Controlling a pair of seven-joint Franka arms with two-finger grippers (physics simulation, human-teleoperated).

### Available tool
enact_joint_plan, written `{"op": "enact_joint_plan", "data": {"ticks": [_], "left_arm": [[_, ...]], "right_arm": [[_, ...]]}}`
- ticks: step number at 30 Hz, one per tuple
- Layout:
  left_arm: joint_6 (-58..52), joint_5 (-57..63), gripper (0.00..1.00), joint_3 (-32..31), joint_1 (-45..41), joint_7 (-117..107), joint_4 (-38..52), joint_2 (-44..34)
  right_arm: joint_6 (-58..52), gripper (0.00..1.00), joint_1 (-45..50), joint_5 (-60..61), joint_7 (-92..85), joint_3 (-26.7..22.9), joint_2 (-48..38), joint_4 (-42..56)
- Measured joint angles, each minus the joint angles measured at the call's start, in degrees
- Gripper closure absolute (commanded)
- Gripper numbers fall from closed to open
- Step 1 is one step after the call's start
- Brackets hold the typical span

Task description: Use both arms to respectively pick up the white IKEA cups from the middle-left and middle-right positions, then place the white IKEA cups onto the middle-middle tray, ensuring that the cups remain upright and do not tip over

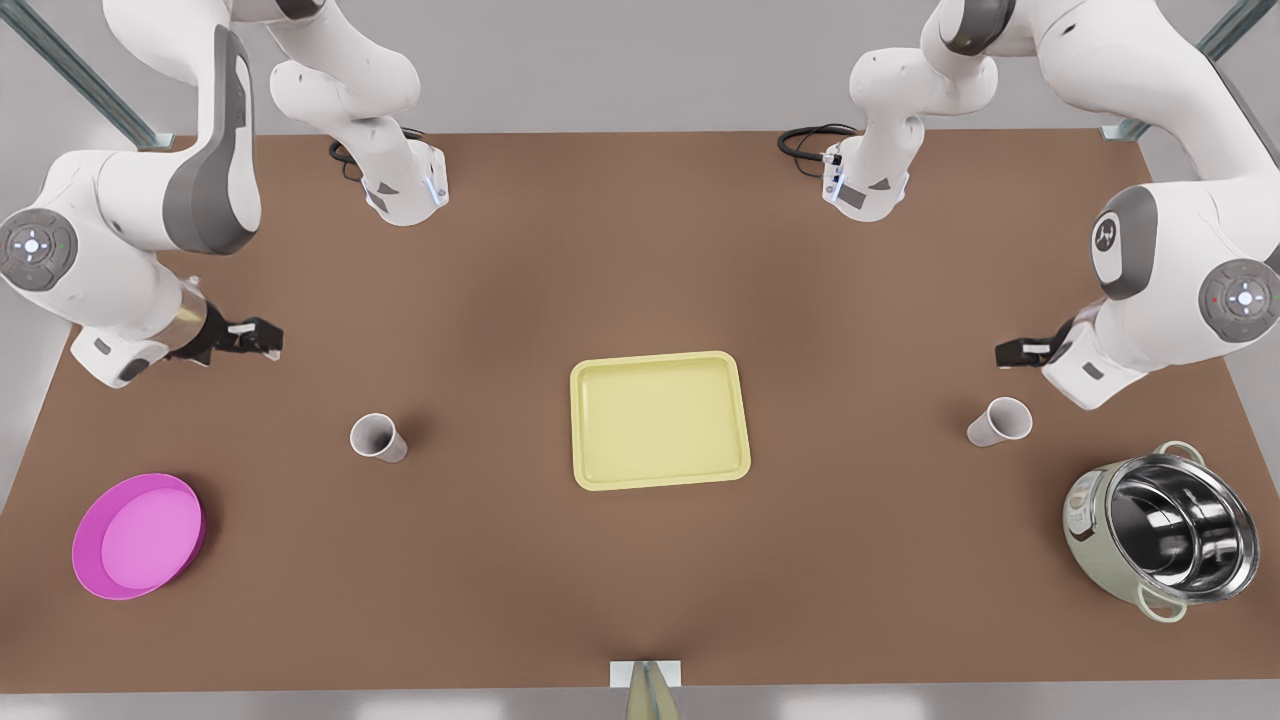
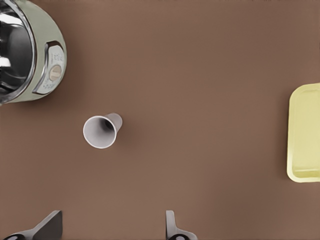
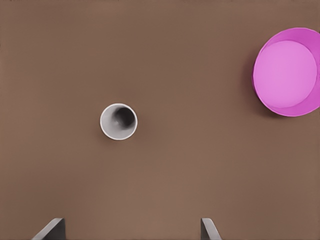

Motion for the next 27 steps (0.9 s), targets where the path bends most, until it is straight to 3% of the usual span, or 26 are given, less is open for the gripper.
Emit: {"op": "enact_joint_plan", "data": {"ticks": [4,8,14,20,21,23,27], "left_arm": [[4.0,-1.9,0.0,0.7,4.4,0.3,-0.5,5.8],[15.2,-4.0,0.0,2.1,10.7,2.5,-8.1,11.7],[30.6,-4.9,0.0,3.6,13.4,5.1,-21.0,12.9],[37.8,-5.1,0.01,4.5,14.0,7.0,-25.1,14.7],[38.5,-5.1,0.06,4.5,14.0,7.2,-25.4,14.8],[39.5,-5.1,0.3,4.5,13.9,7.7,-25.8,15.1],[40.5,-6.0,0.38,4.5,13.6,8.5,-26.9,15.5]], "right_arm": [[2.6,0.0,0.8,0.5,-0.5,0.0,4.7,-0.3],[8.6,0.0,3.3,1.0,-0.6,0.0,12.6,-2.5],[23.1,0.0,2.7,1.8,-0.6,0.0,14.1,-13.8],[30.9,0.0,1.8,6.0,-0.6,0.0,17.5,-16.1],[31.6,0.0,1.5,6.5,-0.6,0.0,18.0,-16.3],[32.7,0.0,0.9,7.2,-0.7,0.0,18.5,-17.0],[34.0,0.0,0.3,7.9,-0.8,0.0,19.2,-19.9]]}}
